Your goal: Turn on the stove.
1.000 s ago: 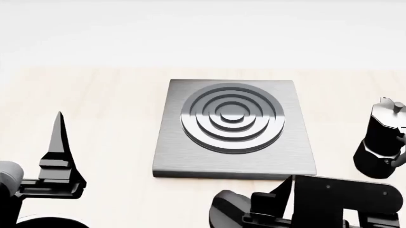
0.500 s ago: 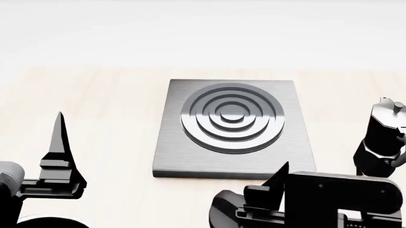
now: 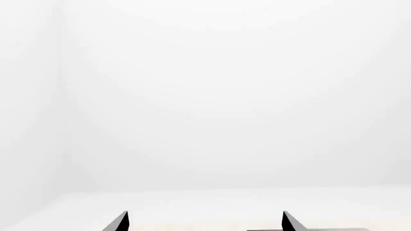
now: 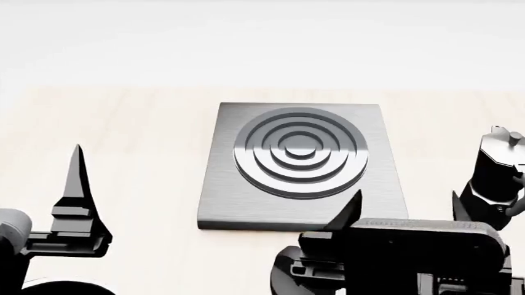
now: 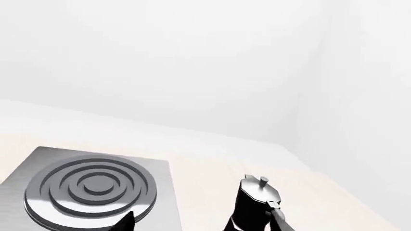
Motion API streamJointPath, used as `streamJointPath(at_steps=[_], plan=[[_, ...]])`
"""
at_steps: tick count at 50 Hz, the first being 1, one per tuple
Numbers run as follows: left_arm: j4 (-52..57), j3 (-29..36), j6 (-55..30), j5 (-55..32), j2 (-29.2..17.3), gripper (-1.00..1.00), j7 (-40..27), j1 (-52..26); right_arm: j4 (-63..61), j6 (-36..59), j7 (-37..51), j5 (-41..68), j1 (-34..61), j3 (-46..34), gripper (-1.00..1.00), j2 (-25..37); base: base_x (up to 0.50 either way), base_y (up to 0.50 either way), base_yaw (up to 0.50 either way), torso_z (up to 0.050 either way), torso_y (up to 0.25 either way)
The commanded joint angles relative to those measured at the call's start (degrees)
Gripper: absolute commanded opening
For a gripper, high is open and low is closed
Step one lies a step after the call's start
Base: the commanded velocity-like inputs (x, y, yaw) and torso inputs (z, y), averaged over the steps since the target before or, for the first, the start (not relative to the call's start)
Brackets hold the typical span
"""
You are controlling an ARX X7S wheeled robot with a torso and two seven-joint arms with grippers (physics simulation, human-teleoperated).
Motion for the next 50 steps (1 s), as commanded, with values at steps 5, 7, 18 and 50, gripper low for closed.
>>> streamJointPath(at_steps=[5, 7, 18, 50], plan=[[-0.20, 0.23, 0.14, -0.13, -0.17, 1.00, -0.29, -0.11, 0.07, -3.69, 0.41, -2.09, 1.30, -5.81, 1.00, 2.49, 0.00, 0.00, 0.00, 0.000, 0.000], [-0.18, 0.24, 0.21, -0.18, -0.18, 1.00, -0.31, -0.11, 0.10, -3.67, 0.54, -2.31, 1.65, -6.70, 1.00, 2.59, 0.00, 0.00, 0.00, 0.000, 0.000], [-0.26, 0.31, 0.23, -0.40, -0.30, 1.00, -0.51, -0.14, -0.35, -3.93, 0.79, -2.91, 2.78, -9.34, 1.00, 3.19, 0.00, 0.00, 0.00, 0.000, 0.000], [1.01, 0.74, 0.09, -1.12, -0.82, 1.00, -1.09, -0.23, -5.77, 0.76, 4.31, -2.69, 6.34, -11.16, 1.00, 3.15, 0.00, 0.00, 0.00, 0.000, 0.000]])
